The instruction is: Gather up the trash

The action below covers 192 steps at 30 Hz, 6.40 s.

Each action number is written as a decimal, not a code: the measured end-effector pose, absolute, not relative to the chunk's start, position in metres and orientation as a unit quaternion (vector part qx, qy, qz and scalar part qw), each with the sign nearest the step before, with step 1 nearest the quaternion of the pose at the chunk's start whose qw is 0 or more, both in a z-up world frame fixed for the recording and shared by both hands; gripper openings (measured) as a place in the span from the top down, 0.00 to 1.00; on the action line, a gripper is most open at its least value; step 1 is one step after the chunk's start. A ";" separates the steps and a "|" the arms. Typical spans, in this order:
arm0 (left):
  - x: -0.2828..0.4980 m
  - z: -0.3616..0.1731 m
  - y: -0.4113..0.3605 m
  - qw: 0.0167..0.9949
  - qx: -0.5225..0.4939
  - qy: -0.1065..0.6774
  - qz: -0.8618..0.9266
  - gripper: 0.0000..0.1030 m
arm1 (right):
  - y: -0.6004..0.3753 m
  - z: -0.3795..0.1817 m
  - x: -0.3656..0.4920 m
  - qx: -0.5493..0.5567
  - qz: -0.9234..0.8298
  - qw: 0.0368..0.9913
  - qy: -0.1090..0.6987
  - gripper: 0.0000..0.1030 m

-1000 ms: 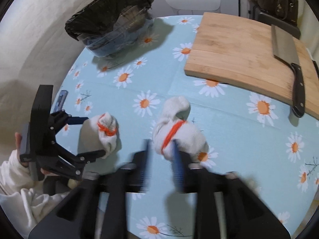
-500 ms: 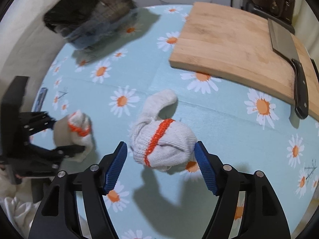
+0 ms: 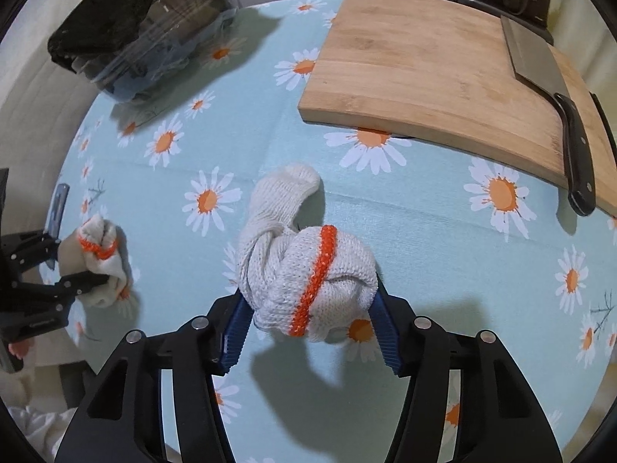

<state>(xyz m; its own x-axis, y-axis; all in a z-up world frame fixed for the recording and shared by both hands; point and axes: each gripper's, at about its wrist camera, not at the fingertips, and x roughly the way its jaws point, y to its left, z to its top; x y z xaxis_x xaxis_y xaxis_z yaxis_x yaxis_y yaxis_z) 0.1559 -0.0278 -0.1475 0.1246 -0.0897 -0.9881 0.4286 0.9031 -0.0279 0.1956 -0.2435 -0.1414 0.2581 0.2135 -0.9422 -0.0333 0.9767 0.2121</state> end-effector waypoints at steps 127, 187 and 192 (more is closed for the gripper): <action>0.183 0.023 0.038 0.917 0.076 0.382 -0.085 0.06 | -0.205 0.031 0.202 0.006 0.108 0.922 0.372 0.08; 0.155 0.016 0.023 0.922 0.085 0.368 -0.086 0.06 | -0.185 0.038 0.181 -0.009 0.185 0.915 0.358 0.08; 0.152 0.019 0.028 0.920 0.085 0.373 -0.086 0.06 | -0.181 0.042 0.181 -0.012 0.190 0.915 0.356 0.08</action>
